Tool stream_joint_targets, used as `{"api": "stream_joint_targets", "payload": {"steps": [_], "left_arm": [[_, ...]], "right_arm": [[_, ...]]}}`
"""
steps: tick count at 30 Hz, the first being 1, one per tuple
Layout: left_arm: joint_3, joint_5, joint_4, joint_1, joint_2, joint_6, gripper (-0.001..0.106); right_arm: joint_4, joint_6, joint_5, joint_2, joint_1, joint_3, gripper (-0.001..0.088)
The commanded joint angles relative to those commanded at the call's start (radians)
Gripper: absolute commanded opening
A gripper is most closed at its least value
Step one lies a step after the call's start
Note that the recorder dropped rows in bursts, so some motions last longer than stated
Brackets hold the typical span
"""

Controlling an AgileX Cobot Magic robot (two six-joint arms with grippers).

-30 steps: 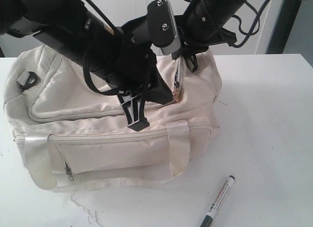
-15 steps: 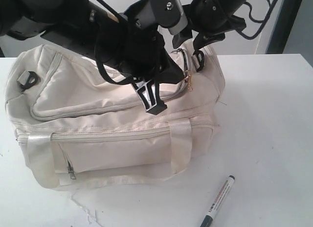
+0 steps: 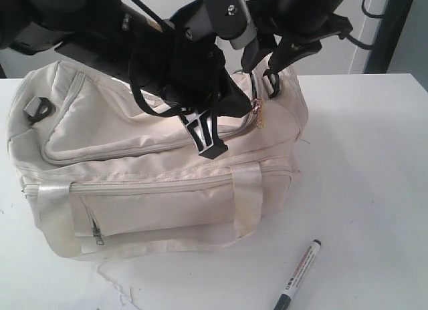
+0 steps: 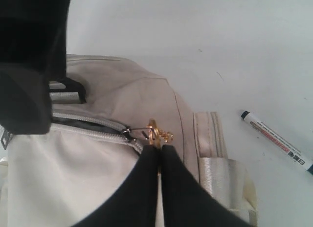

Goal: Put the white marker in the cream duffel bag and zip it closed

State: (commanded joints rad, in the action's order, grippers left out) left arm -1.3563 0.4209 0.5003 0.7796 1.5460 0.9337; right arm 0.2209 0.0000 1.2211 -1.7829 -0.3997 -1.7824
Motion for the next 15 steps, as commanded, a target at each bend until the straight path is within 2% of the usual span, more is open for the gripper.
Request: {"api": "stream_joint_targets", "payload": {"steps": [9, 15], "left_arm": [[0.0, 0.0, 0.0, 0.0, 0.0, 0.0, 0.0], [0.0, 0.0, 0.0, 0.0, 0.0, 0.0, 0.0]], "right_arm": [[0.013, 0.023, -0.006, -0.016, 0.0, 0.035, 0.0433], [0.026, 0.023, -0.038, 0.018, 0.0, 0.037, 0.0433]]}}
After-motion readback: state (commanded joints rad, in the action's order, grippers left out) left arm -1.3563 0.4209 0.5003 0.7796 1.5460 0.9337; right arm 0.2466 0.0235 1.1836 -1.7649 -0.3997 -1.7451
